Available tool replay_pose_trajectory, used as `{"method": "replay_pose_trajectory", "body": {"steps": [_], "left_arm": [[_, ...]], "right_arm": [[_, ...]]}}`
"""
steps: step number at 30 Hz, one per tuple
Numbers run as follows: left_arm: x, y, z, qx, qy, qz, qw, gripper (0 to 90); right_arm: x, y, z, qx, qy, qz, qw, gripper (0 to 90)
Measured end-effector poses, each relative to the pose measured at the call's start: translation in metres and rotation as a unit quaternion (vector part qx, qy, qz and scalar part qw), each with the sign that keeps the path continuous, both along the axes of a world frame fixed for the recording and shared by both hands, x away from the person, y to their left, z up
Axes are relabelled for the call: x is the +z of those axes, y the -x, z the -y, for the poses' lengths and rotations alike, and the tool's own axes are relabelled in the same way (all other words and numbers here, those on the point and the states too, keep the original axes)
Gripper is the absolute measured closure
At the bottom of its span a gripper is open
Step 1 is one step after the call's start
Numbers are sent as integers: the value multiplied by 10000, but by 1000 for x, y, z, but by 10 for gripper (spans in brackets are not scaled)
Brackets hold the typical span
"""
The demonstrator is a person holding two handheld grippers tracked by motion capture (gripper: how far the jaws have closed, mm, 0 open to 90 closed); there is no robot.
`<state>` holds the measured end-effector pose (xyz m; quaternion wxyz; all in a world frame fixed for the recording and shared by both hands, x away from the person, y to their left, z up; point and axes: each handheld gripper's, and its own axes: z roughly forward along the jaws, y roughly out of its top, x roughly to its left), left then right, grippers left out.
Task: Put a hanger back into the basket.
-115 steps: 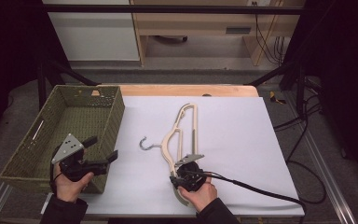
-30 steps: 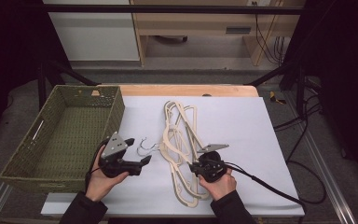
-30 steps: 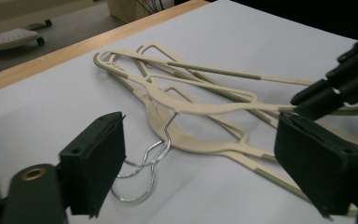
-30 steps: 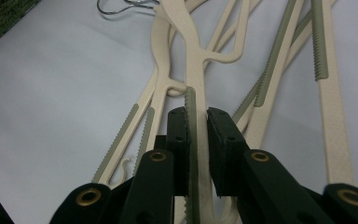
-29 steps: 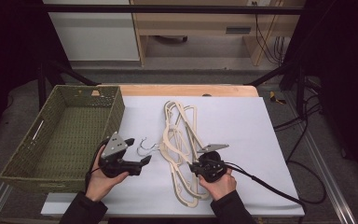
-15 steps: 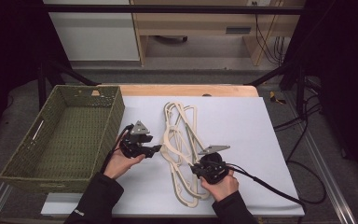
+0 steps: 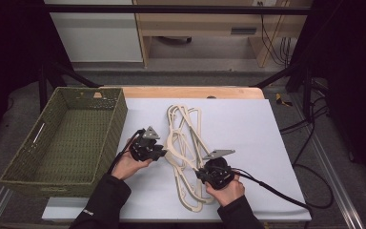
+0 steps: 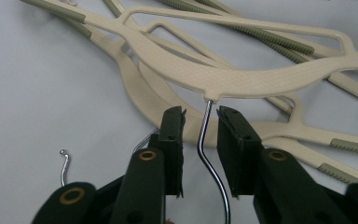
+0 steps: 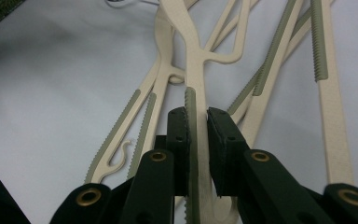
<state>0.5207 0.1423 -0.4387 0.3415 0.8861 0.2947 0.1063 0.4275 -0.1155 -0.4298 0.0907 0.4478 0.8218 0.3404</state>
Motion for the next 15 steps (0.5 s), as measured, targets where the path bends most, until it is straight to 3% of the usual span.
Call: {"method": "replay_pose_trajectory", "body": {"steps": [3,9,10,15], "left_arm": [[-1,0,1,-93,-15,-30,10000,809],[3,4,3,-122,-208,100,9997,820],[5,7,6,-109,-316,165,9993,823],[8,12,11,-53,-557,287,9980,829]], "right_arm": [[0,1,-1,-43,-3,-53,10000,797],[-1,2,0,101,10,49,9999,794],[-1,3,-1,31,5,-54,10000,793],[-5,6,-4,78,43,-72,9999,791]]}}
